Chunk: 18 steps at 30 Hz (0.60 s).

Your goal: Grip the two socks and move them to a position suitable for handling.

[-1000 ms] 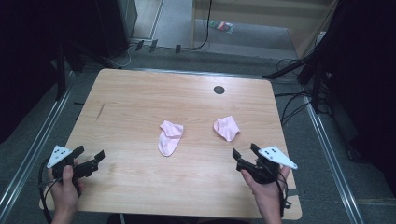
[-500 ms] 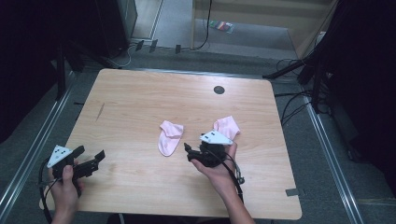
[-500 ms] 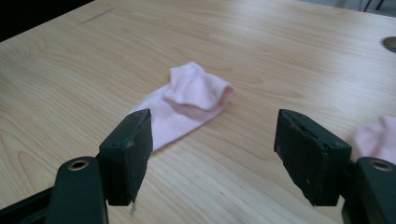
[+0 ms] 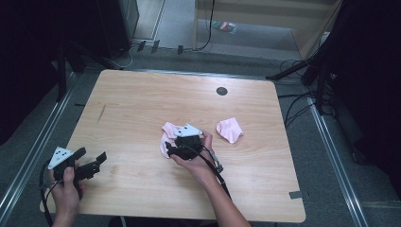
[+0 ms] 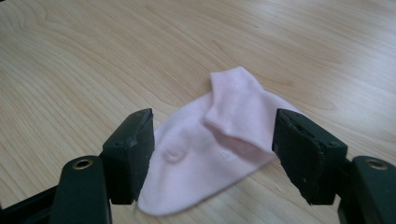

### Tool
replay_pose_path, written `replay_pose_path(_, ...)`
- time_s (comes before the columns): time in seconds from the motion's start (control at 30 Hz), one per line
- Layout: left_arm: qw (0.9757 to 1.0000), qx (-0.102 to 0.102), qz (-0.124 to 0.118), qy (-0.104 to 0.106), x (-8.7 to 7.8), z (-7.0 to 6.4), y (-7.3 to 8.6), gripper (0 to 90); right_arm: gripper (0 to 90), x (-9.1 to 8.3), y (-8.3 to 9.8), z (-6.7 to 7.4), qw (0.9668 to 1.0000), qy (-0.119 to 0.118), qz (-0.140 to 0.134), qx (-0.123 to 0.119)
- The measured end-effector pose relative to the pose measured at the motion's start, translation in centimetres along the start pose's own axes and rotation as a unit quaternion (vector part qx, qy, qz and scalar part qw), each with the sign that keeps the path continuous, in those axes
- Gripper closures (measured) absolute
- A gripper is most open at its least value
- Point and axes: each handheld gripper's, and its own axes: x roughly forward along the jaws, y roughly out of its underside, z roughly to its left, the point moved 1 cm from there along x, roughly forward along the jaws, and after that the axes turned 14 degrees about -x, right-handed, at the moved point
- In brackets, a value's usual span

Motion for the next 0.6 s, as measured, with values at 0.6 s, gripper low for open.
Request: replay_pose_path(0.6, 1.0, -0.007, 0.004, 0.002, 0.1, 0.2, -0.1, 12.9, 32.1, 5.3, 0.2, 0.0, 0.9983, -0.007, 0.057, -0.006)
